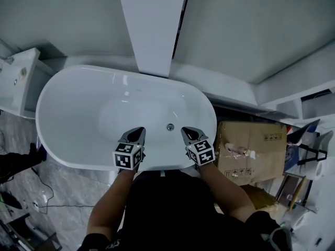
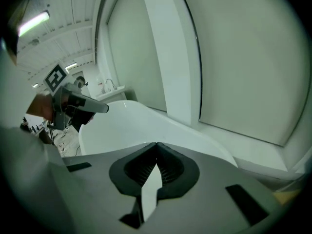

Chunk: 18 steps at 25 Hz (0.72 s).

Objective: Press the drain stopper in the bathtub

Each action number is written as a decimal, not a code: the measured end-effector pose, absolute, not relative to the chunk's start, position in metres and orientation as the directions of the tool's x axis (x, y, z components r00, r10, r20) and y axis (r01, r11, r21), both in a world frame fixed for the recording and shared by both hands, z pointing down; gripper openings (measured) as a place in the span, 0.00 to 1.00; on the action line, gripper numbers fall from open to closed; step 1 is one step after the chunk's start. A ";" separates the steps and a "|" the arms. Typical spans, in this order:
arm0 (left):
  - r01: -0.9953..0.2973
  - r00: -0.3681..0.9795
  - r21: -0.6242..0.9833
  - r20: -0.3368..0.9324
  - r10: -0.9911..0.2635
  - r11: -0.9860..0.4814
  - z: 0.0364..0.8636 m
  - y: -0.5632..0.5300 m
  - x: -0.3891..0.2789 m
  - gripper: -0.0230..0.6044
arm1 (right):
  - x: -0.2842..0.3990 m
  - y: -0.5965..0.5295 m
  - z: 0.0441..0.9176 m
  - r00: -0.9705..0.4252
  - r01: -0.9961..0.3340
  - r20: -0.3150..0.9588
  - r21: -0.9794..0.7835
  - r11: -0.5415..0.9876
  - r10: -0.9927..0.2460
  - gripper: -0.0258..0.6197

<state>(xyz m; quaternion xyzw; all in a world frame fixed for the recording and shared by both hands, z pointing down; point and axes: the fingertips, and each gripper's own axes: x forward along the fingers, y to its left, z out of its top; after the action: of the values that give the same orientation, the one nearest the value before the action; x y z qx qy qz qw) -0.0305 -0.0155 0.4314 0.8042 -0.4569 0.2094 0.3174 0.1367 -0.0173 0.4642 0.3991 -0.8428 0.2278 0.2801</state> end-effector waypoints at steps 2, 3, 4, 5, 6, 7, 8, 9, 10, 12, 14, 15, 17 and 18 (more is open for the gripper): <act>-0.863 0.502 0.304 0.607 -0.616 -0.404 0.409 -0.011 -0.026 0.06 | 0.137 -0.022 0.438 -0.540 -0.806 0.611 -0.177 0.565 -0.579 0.06; -0.861 0.505 0.298 0.597 -0.623 -0.412 0.398 -0.010 -0.024 0.06 | 0.137 -0.023 0.426 -0.547 -0.807 0.592 -0.187 0.559 -0.592 0.06; -0.859 0.508 0.295 0.588 -0.630 -0.418 0.389 -0.009 -0.022 0.06 | 0.138 -0.024 0.415 -0.555 -0.808 0.574 -0.196 0.556 -0.603 0.06; -0.858 0.511 0.297 0.579 -0.635 -0.419 0.380 -0.009 -0.021 0.06 | 0.138 -0.026 0.405 -0.561 -0.807 0.557 -0.202 0.556 -0.612 0.06; -0.857 0.514 0.302 0.571 -0.640 -0.418 0.372 -0.009 -0.020 0.06 | 0.138 -0.027 0.395 -0.567 -0.805 0.541 -0.205 0.557 -0.621 0.06; -0.857 0.515 0.305 0.563 -0.646 -0.416 0.364 -0.010 -0.021 0.06 | 0.138 -0.028 0.386 -0.572 -0.803 0.527 -0.205 0.559 -0.629 0.06; -0.857 0.514 0.305 0.555 -0.654 -0.415 0.357 -0.011 -0.022 0.06 | 0.138 -0.029 0.378 -0.575 -0.803 0.514 -0.203 0.561 -0.637 0.06; -0.859 0.511 0.301 0.547 -0.662 -0.414 0.350 -0.013 -0.024 0.06 | 0.137 -0.030 0.370 -0.577 -0.802 0.502 -0.199 0.563 -0.644 0.06; -0.861 0.508 0.293 0.540 -0.671 -0.415 0.343 -0.014 -0.026 0.06 | 0.137 -0.031 0.362 -0.579 -0.802 0.489 -0.195 0.565 -0.652 0.06; -0.866 0.498 0.272 0.526 -0.689 -0.419 0.329 -0.017 -0.030 0.06 | 0.136 -0.031 0.347 -0.584 -0.800 0.461 -0.191 0.568 -0.668 0.06; -0.873 0.487 0.253 0.511 -0.708 -0.418 0.316 -0.021 -0.034 0.06 | 0.135 -0.031 0.333 -0.589 -0.799 0.438 -0.186 0.572 -0.680 0.06; -0.876 0.481 0.245 0.502 -0.719 -0.415 0.310 -0.023 -0.037 0.06 | 0.133 -0.032 0.326 -0.592 -0.797 0.428 -0.183 0.576 -0.683 0.06; -0.881 0.472 0.236 0.481 -0.739 -0.409 0.296 -0.027 -0.041 0.06 | 0.131 -0.033 0.311 -0.602 -0.790 0.408 -0.179 0.586 -0.687 0.06; -0.882 0.470 0.232 0.468 -0.748 -0.409 0.289 -0.027 -0.042 0.06 | 0.130 -0.033 0.303 -0.607 -0.786 0.396 -0.176 0.592 -0.689 0.06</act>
<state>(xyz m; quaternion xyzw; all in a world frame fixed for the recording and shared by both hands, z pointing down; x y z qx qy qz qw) -0.0416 -0.0274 0.2885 0.8265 -0.4932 0.1470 0.2282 0.1298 -0.0326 0.3034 0.4188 -0.8805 0.1687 0.1446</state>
